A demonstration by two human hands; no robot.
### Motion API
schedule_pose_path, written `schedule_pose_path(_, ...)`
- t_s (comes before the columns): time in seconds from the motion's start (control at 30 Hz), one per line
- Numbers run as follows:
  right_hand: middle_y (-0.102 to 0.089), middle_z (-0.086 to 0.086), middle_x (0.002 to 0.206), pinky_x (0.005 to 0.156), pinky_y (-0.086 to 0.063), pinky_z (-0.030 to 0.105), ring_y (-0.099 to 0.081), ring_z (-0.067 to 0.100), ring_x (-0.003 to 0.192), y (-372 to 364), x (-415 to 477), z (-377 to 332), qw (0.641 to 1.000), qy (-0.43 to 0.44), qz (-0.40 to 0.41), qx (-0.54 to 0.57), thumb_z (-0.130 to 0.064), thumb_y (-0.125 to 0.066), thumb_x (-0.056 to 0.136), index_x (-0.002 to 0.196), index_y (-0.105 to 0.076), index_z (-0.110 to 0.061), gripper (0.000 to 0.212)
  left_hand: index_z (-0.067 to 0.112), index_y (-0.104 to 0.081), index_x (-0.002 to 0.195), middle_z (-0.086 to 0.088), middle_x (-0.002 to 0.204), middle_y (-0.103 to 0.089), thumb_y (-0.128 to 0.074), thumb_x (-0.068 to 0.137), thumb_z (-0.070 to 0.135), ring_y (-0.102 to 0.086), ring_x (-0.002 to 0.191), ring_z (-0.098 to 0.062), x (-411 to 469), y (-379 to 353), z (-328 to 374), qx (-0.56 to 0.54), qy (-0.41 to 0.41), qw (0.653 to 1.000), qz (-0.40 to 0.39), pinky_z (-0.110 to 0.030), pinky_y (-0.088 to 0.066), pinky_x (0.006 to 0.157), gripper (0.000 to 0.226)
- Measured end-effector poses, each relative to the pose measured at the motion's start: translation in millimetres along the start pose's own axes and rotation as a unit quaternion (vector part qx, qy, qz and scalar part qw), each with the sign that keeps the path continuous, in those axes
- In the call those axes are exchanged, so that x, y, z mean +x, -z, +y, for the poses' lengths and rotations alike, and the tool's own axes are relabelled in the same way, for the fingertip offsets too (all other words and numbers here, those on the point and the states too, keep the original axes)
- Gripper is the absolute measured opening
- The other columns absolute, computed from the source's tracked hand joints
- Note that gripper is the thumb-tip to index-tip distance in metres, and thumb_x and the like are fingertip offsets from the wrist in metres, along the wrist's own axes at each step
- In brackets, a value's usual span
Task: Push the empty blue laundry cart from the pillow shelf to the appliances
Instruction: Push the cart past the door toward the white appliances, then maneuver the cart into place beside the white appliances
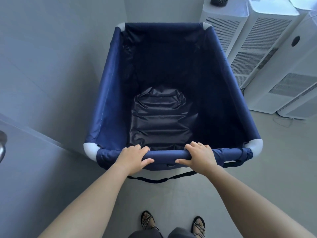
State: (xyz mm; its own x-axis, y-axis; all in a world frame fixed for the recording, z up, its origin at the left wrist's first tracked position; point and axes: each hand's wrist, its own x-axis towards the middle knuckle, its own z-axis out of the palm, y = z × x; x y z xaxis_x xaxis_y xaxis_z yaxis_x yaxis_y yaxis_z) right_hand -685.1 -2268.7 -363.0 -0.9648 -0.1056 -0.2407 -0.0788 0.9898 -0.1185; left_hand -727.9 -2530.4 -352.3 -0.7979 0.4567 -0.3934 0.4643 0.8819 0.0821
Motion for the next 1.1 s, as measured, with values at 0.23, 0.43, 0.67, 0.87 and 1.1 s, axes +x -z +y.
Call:
schedule_pose_path(0.23, -0.047, -0.013, 0.079, 0.054, -0.027, 0.025, -0.044, 0.01, 0.073, -2.9, -10.4, 14.4, 0.998, 0.045, 0.003, 0.046, -0.086, -0.021, 0.065, 0.088, -0.054, -0.029, 0.07, 0.029, -0.043, 0.119, 0.002, 0.106, -0.056, -0.032, 0.088, 0.063, -0.054, 0.096, -0.021, -12.9, -13.2, 11.2, 0.016, 0.008, 0.999, 0.033, -0.036, -0.041, 0.078, 0.048)
schedule_pose_path(0.43, -0.046, -0.013, 0.079, 0.057, -0.029, 0.027, -0.043, 0.01, 0.073, -7.2, -23.9, 22.6, 0.996, 0.068, -0.006, 0.051, -0.085, -0.021, 0.067, 0.091, -0.055, -0.03, 0.07, 0.029, -0.041, 0.122, 0.001, 0.108, -0.055, -0.033, 0.089, 0.062, -0.053, 0.096, -0.021, -28.2, -18.3, 30.2, 0.011, 0.032, 0.999, 0.016, -0.037, -0.042, 0.084, 0.047)
schedule_pose_path(0.67, -0.044, -0.01, 0.084, 0.06, -0.029, 0.028, -0.043, 0.013, 0.077, -10.2, -40.4, 31.9, 0.992, 0.108, -0.052, 0.049, -0.079, -0.034, 0.075, 0.096, -0.053, -0.027, 0.06, 0.028, -0.049, 0.082, 0.007, 0.08, -0.05, -0.02, 0.089, 0.06, -0.052, 0.08, -0.018, -44.5, -29.2, 57.5, -0.046, 0.115, 0.991, 0.053, -0.033, -0.035, 0.072, 0.044)
schedule_pose_path(0.87, -0.053, -0.003, 0.097, 0.061, -0.032, 0.031, -0.052, 0.02, 0.089, -7.8, -44.7, 48.7, 0.971, 0.224, -0.072, -0.027, -0.072, -0.028, 0.083, 0.102, -0.048, -0.022, 0.057, 0.02, -0.057, 0.074, 0.005, 0.08, -0.044, -0.02, 0.089, 0.061, -0.051, 0.08, -0.019, -45.7, -38.7, 82.3, -0.056, 0.134, 0.984, 0.106, -0.033, -0.036, 0.074, 0.057)
schedule_pose_path(1.1, -0.05, -0.007, 0.083, 0.058, -0.03, 0.029, -0.046, 0.015, 0.072, -12.1, -41.5, 54.4, 0.966, 0.251, -0.064, 0.01, -0.077, -0.015, 0.075, 0.083, -0.036, -0.025, 0.056, 0.027, -0.057, 0.088, 0.01, 0.082, -0.057, 0.013, 0.06, 0.087, -0.054, 0.077, -0.014, -47.7, -41.1, 86.5, -0.058, 0.119, 0.986, 0.102, -0.032, -0.038, 0.074, 0.096)
